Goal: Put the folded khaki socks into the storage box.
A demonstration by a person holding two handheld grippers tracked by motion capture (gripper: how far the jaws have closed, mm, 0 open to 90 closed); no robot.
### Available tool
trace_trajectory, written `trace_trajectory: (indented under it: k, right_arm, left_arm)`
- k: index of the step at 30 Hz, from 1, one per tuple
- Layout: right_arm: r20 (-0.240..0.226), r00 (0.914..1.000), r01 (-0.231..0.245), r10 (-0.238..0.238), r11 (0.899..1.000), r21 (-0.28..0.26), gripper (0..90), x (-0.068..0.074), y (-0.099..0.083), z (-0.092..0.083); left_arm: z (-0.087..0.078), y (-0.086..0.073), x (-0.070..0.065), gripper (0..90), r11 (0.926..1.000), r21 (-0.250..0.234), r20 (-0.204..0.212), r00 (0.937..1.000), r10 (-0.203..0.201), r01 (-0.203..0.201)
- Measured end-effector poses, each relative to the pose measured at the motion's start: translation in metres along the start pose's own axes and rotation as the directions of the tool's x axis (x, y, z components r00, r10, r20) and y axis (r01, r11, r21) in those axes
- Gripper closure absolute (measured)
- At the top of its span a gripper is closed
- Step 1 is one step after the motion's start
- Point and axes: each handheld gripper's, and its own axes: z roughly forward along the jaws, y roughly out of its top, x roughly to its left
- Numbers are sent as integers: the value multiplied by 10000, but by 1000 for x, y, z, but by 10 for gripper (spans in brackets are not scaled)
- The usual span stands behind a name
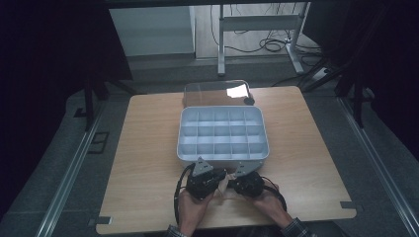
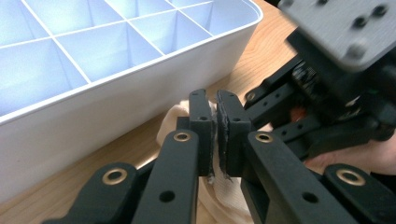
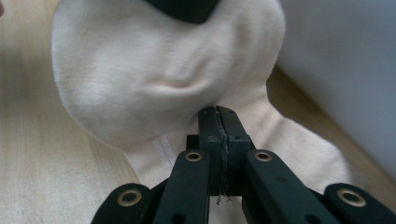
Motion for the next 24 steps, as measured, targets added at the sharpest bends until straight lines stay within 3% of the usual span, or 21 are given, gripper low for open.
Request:
trace_trajectory:
  k: [3, 5, 9, 13, 19, 24]
  right_arm:
    - [0, 10000, -89, 89, 9998, -154, 900, -3, 1, -7]
    - [293, 9996, -48, 58, 9993, -359, 900, -9, 1, -26]
    - [642, 9979, -32, 54, 9994, -338, 900, -16, -3, -43]
    - [1003, 9943, -352, 363, 9993, -122, 900, -29, -19, -62]
    - [1026, 9932, -545, 545, 9985, -30, 900, -34, -33, -64]
    - [962, 9944, -470, 448, 9987, 205, 900, -34, -40, -54]
  left_arm:
    - [-1, 0, 1, 858, 10000, -27, -80, 10000, -48, 48]
    - [-1, 0, 1, 858, 10000, 13, -119, 9999, -31, 31]
    - [0, -1, 0, 858, 10000, 64, -139, 9999, -33, 34]
    - [0, -1, -1, 858, 9999, 103, -174, 9998, 6, -4]
    - [1, 2, -2, 858, 9998, 164, -238, 9997, 88, -84]
    - [3, 4, -5, 858, 9996, 199, -269, 9995, 182, -176]
